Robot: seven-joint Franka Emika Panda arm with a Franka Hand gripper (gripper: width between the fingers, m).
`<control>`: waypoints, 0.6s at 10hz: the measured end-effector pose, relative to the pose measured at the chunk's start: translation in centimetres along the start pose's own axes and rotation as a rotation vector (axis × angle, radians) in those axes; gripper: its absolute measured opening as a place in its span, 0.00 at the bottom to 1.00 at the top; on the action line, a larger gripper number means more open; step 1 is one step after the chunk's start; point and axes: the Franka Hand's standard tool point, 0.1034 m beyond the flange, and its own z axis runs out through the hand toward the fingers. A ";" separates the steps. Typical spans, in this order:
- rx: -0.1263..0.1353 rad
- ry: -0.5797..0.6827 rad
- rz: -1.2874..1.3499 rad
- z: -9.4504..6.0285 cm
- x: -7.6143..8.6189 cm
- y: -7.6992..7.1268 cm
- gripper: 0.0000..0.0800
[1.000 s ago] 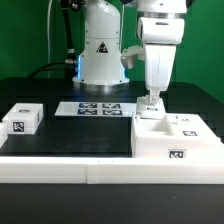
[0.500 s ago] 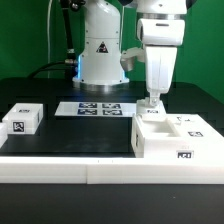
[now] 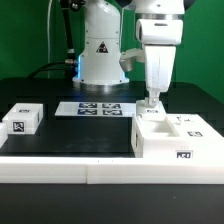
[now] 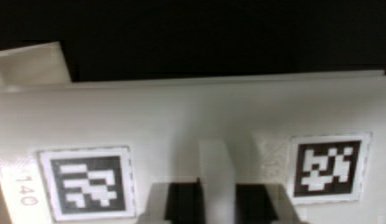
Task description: Assemble cabinet
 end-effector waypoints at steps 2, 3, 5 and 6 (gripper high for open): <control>-0.019 0.005 -0.057 -0.1 -0.4 0.8 0.09; -0.019 0.001 -0.067 -0.1 -0.3 1.2 0.09; -0.006 -0.013 -0.080 -0.2 -0.3 2.1 0.09; 0.000 -0.017 -0.082 -0.3 -0.3 2.1 0.09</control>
Offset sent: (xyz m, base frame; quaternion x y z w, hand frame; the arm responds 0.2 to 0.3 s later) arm 0.0285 0.0012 -0.0005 -0.0001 -0.0316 -0.0904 0.9954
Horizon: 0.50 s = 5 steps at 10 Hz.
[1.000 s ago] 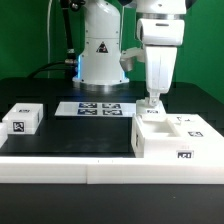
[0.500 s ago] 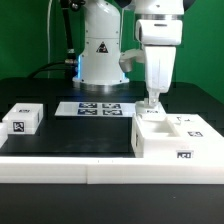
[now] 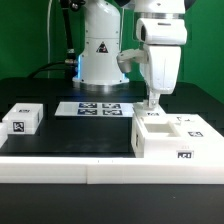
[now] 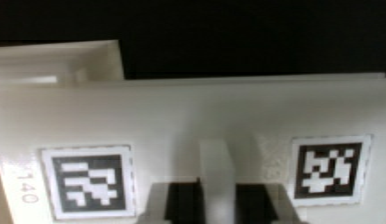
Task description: Assemble cabinet
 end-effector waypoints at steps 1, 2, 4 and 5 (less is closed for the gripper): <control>0.000 0.000 0.003 0.0 0.0 0.0 0.09; 0.000 0.000 0.003 0.0 0.0 0.0 0.09; 0.000 0.000 0.003 0.0 0.0 0.0 0.09; 0.002 0.000 0.000 0.0 -0.1 0.2 0.09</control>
Offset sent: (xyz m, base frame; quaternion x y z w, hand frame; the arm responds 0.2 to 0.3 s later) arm 0.0000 0.0000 0.0000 0.0000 0.0000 0.0000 1.0000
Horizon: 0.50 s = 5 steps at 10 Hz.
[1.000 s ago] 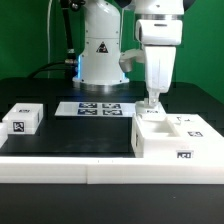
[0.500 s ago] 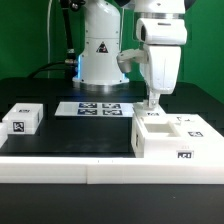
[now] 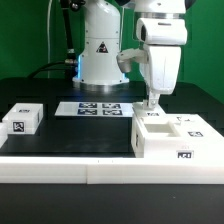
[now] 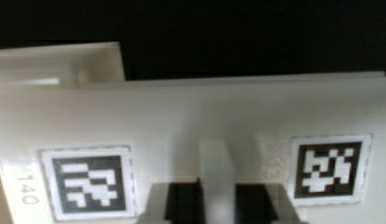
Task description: Assemble cabinet
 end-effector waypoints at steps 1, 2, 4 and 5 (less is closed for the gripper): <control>0.009 -0.004 -0.010 -0.1 0.0 1.3 0.09; 0.001 -0.001 -0.005 -0.1 0.0 2.7 0.09; -0.029 0.011 -0.018 -0.2 0.0 5.2 0.09; -0.032 0.012 -0.031 -0.3 0.0 5.5 0.09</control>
Offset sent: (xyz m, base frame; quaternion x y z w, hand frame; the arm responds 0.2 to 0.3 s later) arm 0.0439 0.0052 -0.0222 0.0059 0.0180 -0.0461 0.9988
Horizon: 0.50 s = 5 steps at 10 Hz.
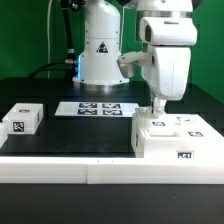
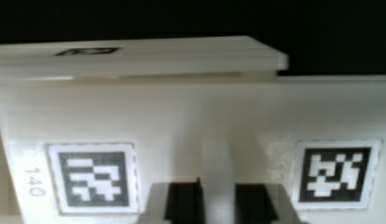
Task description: Assemble cabinet
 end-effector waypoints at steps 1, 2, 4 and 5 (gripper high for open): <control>-0.001 0.000 0.003 0.0 0.0 0.0 0.09; -0.001 0.000 0.003 0.0 0.0 0.0 0.09; -0.001 0.000 0.000 0.0 0.0 0.0 0.09; -0.009 0.003 -0.020 0.1 -0.2 0.8 0.09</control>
Offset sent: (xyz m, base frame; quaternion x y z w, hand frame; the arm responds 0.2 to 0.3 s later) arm 0.0000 0.0000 0.0000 0.0000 0.0000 0.0000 1.0000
